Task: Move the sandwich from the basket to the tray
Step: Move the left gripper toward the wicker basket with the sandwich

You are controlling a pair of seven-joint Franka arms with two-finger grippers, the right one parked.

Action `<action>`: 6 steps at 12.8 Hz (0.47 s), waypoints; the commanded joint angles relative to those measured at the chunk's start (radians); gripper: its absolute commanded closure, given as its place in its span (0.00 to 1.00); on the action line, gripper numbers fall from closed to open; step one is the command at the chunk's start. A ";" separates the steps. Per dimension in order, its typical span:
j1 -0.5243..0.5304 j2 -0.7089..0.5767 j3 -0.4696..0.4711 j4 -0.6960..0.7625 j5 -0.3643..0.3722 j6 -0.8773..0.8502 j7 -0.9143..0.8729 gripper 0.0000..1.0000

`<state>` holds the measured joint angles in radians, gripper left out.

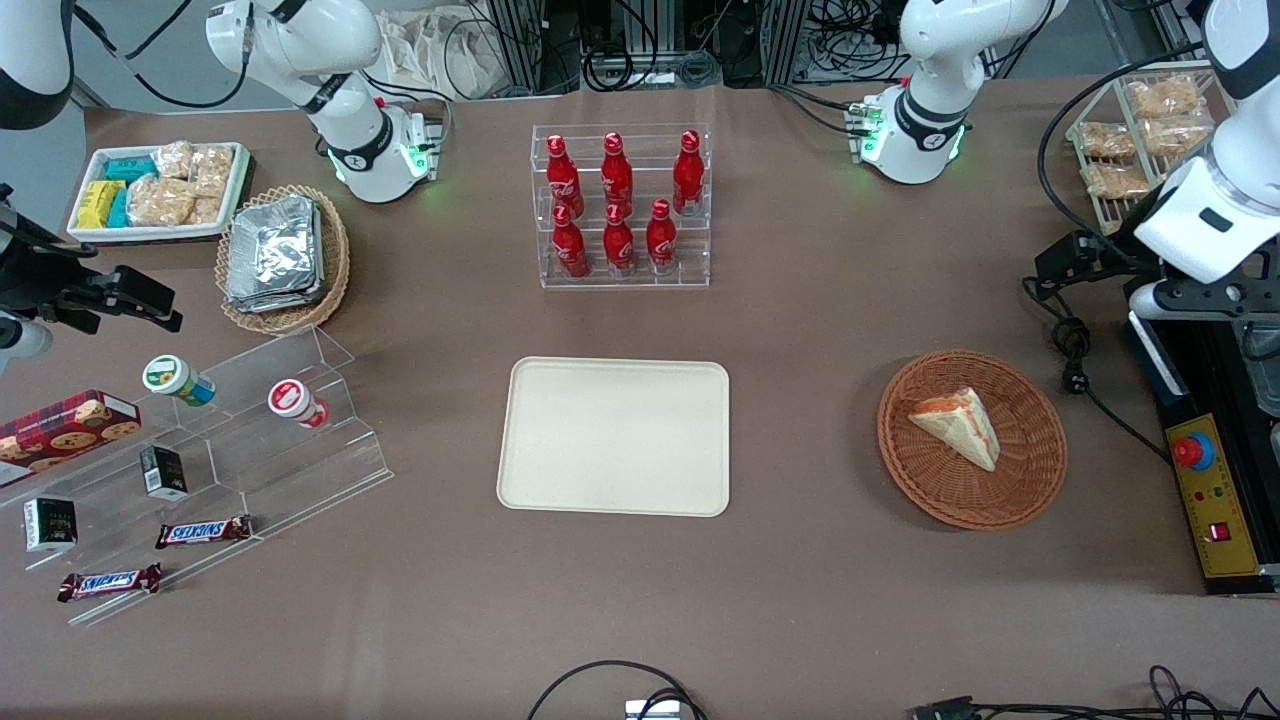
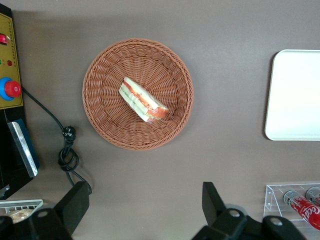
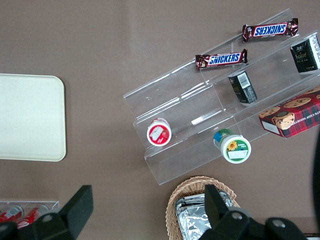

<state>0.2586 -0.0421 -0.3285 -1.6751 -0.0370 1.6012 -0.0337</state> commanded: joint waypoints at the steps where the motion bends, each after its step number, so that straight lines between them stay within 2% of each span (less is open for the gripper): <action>1: -0.236 0.008 0.227 0.008 0.029 -0.015 0.009 0.00; 4: -0.292 0.013 0.249 0.006 0.077 -0.007 -0.011 0.00; 6: -0.350 0.022 0.322 -0.005 0.080 0.005 -0.040 0.00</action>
<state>-0.0361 -0.0271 -0.0650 -1.6765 0.0235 1.6001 -0.0520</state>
